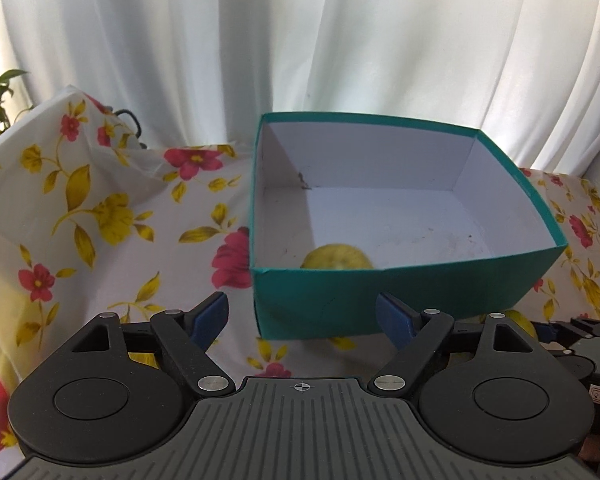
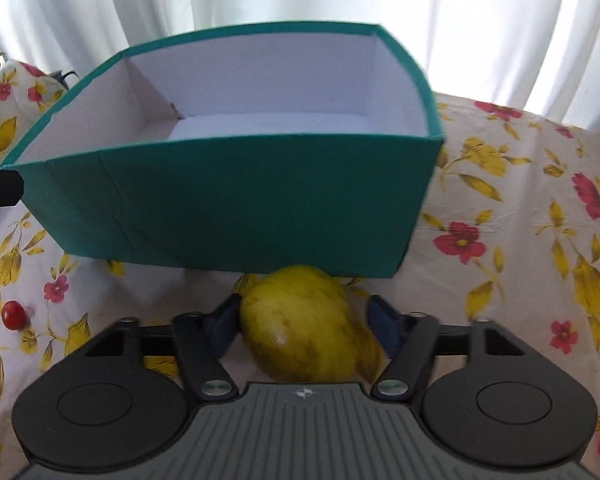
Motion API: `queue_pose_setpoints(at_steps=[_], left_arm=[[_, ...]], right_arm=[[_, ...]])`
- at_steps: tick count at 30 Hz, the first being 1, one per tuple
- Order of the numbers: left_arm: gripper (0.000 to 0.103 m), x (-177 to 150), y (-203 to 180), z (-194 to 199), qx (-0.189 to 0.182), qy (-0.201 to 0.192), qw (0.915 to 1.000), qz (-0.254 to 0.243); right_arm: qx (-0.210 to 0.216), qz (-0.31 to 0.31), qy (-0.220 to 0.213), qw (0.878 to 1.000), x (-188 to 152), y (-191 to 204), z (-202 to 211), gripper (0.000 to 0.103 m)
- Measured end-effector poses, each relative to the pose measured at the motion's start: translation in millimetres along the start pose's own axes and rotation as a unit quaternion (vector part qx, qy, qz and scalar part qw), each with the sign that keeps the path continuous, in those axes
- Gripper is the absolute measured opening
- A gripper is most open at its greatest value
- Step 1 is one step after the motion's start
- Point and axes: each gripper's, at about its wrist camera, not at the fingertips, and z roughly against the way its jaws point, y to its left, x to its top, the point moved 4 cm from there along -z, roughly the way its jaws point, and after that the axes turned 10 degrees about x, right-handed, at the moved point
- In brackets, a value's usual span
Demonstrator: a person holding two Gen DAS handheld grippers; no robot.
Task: Organize fruits
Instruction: 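Lower the speckled yellow fruit into the teal box and open the right gripper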
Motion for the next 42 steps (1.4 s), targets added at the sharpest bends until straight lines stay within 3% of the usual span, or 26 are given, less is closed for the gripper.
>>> queue_pose_setpoints(at_steps=[4, 11, 16, 25, 33, 38, 39, 42], left_arm=[[0.086, -2, 10, 3, -0.001, 0.006, 0.9999, 0.01], [0.086, -4, 12, 8, -0.001, 0.01, 0.9999, 0.013], [0.087, -5, 10, 11, -0.002, 0.009, 0.9999, 0.009], [0.087, -11, 13, 7, 0.013, 0.024, 0.9996, 0.003], [0.088, -19, 25, 0, 0.029, 0.041, 0.9987, 0.01], [0.089, -30, 28, -1, 0.026, 0.048, 0.9985, 0.003], [0.089, -32, 29, -2, 0.023, 0.049, 0.9985, 0.001], [0.089, -40, 28, 0, 0.011, 0.052, 0.9985, -0.005]], right_arm=[[-0.011, 0.002, -0.004, 1.0, -1, 4, 3, 0.06], [0.005, 0.024, -0.096, 0.995, 27, 20, 72, 0.06], [-0.001, 0.04, -0.142, 0.989, 54, 26, 86, 0.06], [-0.025, 0.059, -0.134, 0.989, 83, 23, 48, 0.06], [-0.024, 0.018, -0.058, 0.998, 80, 8, 4, 0.06], [-0.017, 0.015, -0.07, 0.997, 79, 9, 12, 0.059], [-0.013, 0.017, -0.086, 0.996, 79, 9, 18, 0.061], [-0.024, 0.037, -0.122, 0.992, 83, 14, 40, 0.083]])
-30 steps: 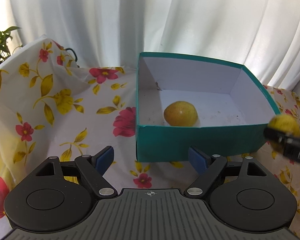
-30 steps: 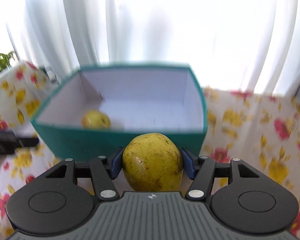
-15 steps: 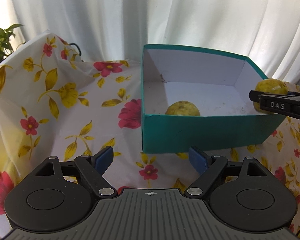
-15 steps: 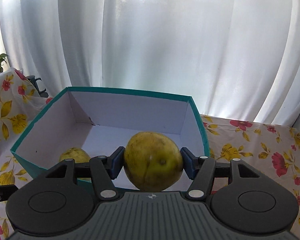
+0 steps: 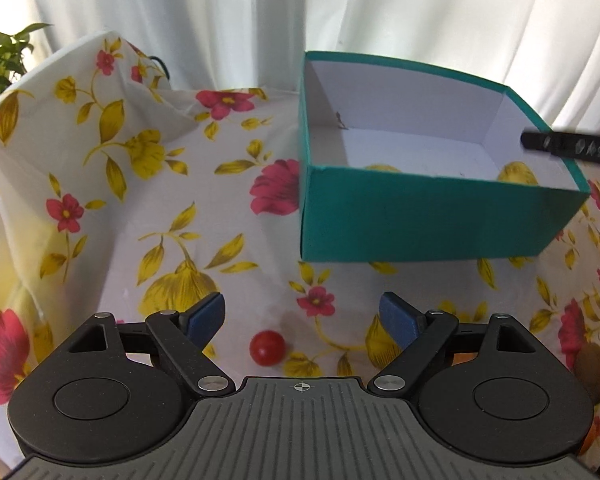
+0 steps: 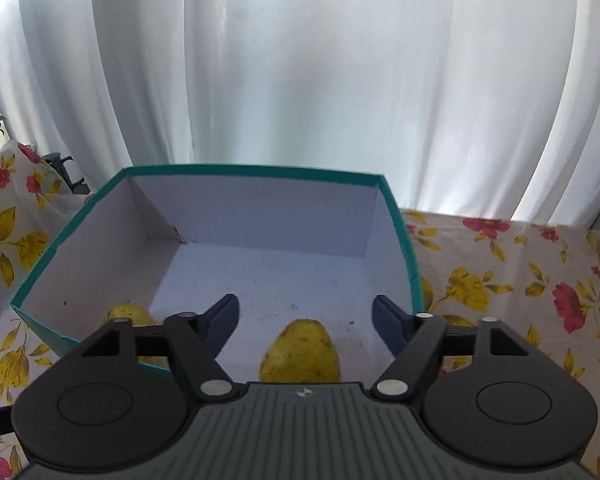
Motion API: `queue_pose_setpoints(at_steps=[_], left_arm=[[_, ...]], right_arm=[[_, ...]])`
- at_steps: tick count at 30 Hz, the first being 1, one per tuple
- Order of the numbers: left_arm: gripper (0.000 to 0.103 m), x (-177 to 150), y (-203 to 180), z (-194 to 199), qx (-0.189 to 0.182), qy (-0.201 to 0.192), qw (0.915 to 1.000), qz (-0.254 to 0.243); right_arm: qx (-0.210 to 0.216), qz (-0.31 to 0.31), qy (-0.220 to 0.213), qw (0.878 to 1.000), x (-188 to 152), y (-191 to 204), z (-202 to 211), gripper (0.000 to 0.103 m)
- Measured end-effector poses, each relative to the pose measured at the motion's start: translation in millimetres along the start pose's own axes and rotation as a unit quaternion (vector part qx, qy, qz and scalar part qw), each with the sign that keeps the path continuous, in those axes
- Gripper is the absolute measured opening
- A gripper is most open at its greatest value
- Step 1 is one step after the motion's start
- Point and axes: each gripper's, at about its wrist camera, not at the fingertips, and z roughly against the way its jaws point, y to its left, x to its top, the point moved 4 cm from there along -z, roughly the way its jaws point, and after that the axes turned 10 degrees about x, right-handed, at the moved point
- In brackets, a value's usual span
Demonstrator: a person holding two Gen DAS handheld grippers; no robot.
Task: Organize fruits
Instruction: 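Lower the speckled yellow fruit into the teal box and open the right gripper, then grasp the red apple with the left gripper while the right moves back toward the fruits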
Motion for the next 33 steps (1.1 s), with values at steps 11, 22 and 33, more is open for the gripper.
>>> queue_pose_setpoints(at_steps=[11, 22, 33], left_arm=[[0.091, -54, -16, 29, -0.091, -0.017, 0.9939, -0.06], [0.091, -107, -51, 68, -0.184, -0.04, 0.9706, -0.15], [0.081, -129, -72, 47, -0.195, -0.005, 0.9662, -0.169]], right_arm=[[-0.019, 0.082, -0.196, 0.977, -49, 47, 141, 0.103], [-0.018, 0.028, -0.105, 0.994, -97, 44, 156, 0.103], [-0.028, 0.033, -0.108, 0.993, -119, 45, 186, 0.103]])
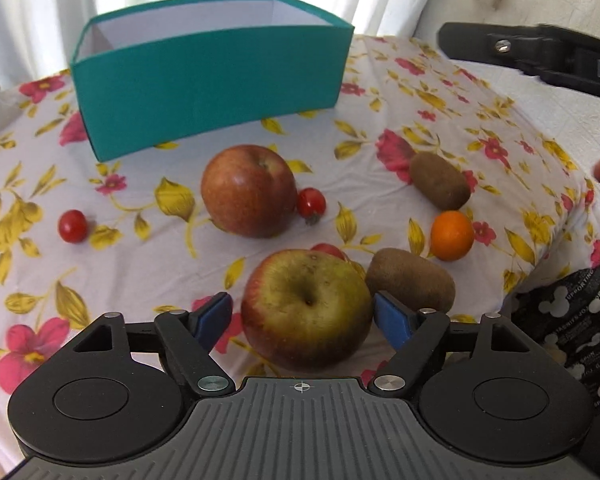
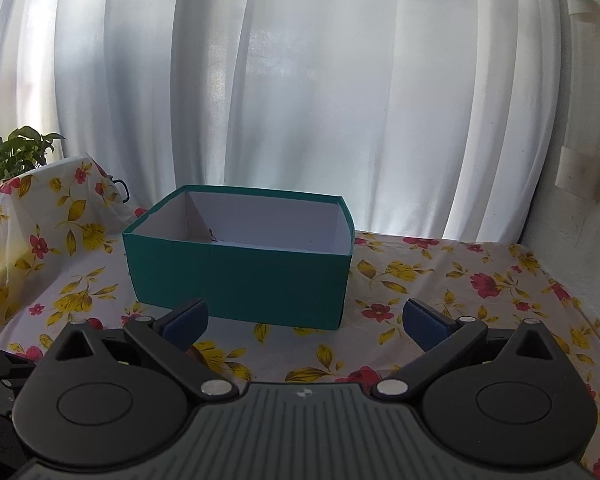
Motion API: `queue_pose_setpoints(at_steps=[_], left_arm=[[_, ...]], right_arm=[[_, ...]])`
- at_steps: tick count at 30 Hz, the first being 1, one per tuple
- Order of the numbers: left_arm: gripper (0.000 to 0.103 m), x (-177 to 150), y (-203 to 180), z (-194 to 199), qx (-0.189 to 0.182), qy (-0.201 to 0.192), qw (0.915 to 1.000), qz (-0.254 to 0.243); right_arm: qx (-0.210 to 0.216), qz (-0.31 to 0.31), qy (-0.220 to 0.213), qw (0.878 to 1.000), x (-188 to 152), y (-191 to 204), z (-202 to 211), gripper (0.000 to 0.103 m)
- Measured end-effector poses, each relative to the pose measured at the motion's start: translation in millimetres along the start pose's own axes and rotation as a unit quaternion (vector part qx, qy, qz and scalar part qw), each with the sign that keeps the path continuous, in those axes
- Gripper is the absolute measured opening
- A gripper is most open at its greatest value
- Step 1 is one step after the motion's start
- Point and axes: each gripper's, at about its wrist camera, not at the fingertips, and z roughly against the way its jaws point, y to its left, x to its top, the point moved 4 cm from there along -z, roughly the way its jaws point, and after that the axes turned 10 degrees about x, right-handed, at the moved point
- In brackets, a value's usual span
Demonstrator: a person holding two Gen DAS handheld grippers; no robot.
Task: Organize fruits
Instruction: 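Grasp the red apple with the left gripper while the right moves back toward the fruits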
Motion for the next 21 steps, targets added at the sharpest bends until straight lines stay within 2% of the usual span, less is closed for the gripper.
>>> queue_pose_setpoints(at_steps=[1, 10, 14, 17, 21], left_arm=[[0.078, 0, 0, -3, -0.005, 0.003, 1.0, 0.0], [0.078, 4, -1, -22, -0.014, 0.012, 0.9998, 0.01], [0.077, 4, 0, -22, -0.007, 0.008, 0.9999, 0.011], [0.077, 4, 5, -15, 0.012, 0.003, 0.9999, 0.011], [0.077, 5, 22, 2, 0.022, -0.005, 0.9989, 0.041]], right_arm=[[-0.003, -0.001, 0.001, 1.0, -1, -1, 2, 0.103], [-0.019, -0.01, 0.018, 1.0, -13, -4, 10, 0.103], [-0.022, -0.004, 0.04, 0.999, -25, -2, 4, 0.103], [-0.024, -0.006, 0.056, 0.998, -32, -2, -1, 0.103], [-0.013, -0.018, 0.073, 0.997, -36, -2, -8, 0.103]])
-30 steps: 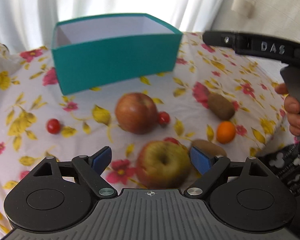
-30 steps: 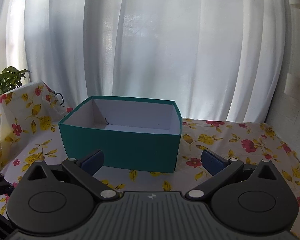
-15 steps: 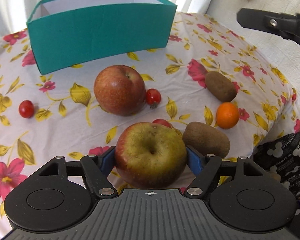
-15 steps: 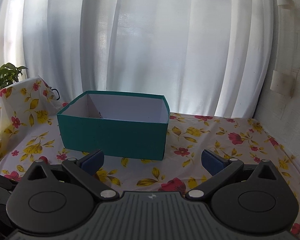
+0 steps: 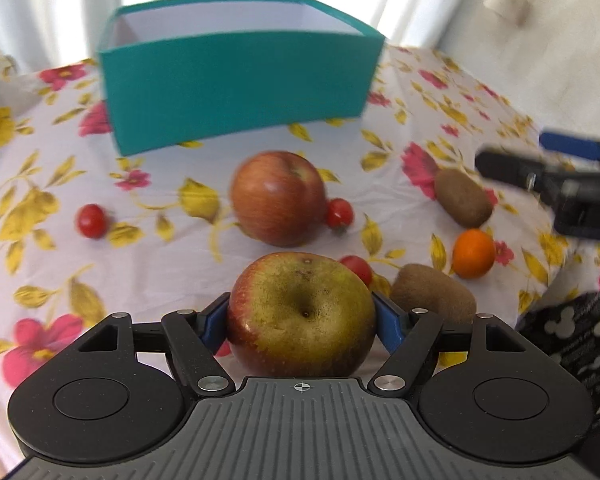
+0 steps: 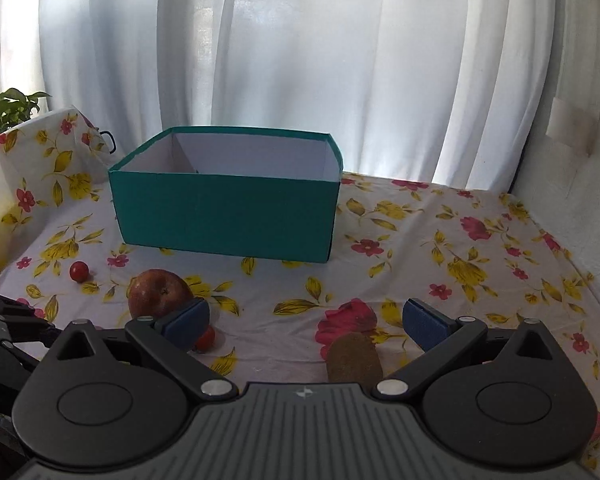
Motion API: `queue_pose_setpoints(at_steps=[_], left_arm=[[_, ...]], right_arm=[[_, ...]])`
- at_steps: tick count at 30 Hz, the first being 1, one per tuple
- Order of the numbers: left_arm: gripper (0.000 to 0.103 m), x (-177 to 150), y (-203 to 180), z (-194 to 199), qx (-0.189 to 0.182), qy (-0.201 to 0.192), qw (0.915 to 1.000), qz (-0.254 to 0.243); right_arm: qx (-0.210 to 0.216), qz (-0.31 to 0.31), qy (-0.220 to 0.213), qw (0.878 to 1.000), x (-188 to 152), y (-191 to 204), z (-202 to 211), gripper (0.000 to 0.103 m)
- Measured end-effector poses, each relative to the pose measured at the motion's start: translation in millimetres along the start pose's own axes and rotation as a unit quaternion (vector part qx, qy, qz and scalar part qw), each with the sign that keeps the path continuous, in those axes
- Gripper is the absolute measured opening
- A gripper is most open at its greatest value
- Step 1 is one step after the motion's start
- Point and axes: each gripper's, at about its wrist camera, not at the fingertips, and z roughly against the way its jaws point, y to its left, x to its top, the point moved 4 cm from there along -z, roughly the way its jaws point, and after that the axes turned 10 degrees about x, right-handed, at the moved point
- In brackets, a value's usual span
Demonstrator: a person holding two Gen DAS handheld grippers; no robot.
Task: Organize fruits
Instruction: 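Grasp the red apple with the left gripper while the right moves back toward the fruits, then grasp the brown kiwi with the right gripper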
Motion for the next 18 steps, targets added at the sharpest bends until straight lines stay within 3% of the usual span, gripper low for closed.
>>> queue_pose_setpoints(at_steps=[2, 9, 12, 16, 18], left_arm=[[0.077, 3, 8, 8, 0.013, -0.009, 0.9998, 0.013], [0.077, 15, 28, 28, 0.03, -0.034, 0.9982, 0.039], [0.077, 17, 30, 30, 0.028, -0.035, 0.998, 0.045], [0.077, 17, 29, 31, 0.022, -0.034, 0.9981, 0.046], [0.077, 18, 26, 32, 0.018, -0.036, 0.9982, 0.045]], right_arm=[[0.011, 0.005, 0.009, 1.0, -3, 4, -4, 0.102], [0.093, 0.023, 0.09, 0.991, -35, 33, -17, 0.08], [0.11, 0.03, 0.108, 0.988, -43, 43, -21, 0.074], [0.126, 0.019, 0.132, 0.983, -50, 46, -30, 0.057], [0.125, 0.012, 0.15, 0.981, -55, 45, -37, 0.057]])
